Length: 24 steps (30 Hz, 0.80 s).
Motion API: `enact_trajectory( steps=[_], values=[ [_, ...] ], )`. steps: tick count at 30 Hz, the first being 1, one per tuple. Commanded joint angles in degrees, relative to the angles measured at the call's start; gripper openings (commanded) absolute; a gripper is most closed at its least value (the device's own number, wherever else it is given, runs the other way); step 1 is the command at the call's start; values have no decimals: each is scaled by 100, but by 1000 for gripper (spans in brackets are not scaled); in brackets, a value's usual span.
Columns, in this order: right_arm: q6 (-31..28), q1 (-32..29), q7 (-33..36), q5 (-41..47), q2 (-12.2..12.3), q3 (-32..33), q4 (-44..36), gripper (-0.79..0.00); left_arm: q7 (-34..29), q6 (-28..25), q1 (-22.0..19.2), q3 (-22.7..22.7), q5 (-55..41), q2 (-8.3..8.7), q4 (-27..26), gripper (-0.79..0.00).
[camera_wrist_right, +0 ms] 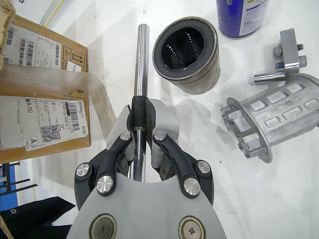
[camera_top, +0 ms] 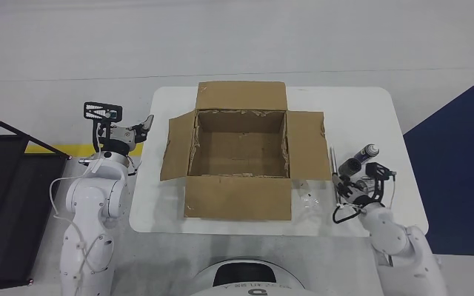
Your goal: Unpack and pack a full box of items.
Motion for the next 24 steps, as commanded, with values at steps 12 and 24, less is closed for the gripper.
enact_trajectory(
  steps=[12, 24],
  values=[
    [902, 291, 725, -433, 28, -160, 44, -785, 0, 0, 0, 0, 0, 0, 0, 0],
    [1455, 375, 1112, -919, 53, -267, -136, -628, 0, 0, 0, 0, 0, 0, 0, 0]
  ],
)
